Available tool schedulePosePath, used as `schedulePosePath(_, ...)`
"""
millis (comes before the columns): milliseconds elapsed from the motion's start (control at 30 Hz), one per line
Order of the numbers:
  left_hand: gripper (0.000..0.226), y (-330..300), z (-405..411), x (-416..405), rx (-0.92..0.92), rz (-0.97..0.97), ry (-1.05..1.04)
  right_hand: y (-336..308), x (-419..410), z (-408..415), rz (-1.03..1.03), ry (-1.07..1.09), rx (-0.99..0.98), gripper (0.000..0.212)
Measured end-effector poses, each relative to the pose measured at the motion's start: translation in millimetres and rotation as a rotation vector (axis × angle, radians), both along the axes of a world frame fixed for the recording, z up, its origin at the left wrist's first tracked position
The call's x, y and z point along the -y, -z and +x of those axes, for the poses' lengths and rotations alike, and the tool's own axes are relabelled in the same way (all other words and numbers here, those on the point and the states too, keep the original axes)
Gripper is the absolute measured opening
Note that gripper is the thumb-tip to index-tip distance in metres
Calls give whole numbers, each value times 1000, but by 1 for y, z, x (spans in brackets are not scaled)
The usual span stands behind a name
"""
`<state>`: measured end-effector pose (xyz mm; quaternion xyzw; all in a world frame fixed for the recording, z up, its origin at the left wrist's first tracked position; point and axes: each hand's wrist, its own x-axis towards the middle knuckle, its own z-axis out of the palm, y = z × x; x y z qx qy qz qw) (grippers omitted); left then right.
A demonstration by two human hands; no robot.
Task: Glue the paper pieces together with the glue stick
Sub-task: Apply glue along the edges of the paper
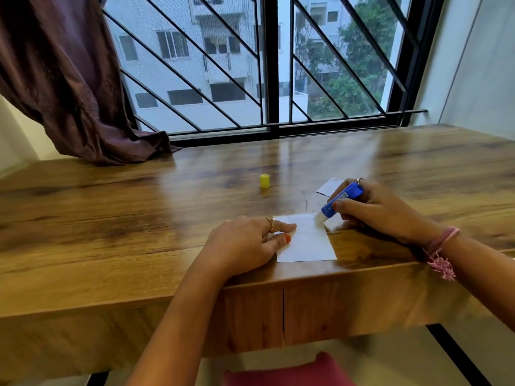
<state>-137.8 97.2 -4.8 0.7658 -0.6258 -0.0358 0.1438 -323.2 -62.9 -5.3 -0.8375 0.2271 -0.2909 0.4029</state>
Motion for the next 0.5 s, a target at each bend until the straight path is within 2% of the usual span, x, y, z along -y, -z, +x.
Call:
schedulePosePath(367,33,3,0,1,5,-16,-11,-1,-2,0,15,20,-15,9)
schedulePosePath(500,34,5,0,1,15,-28,-12,0,0,2,-1,51,-2,3)
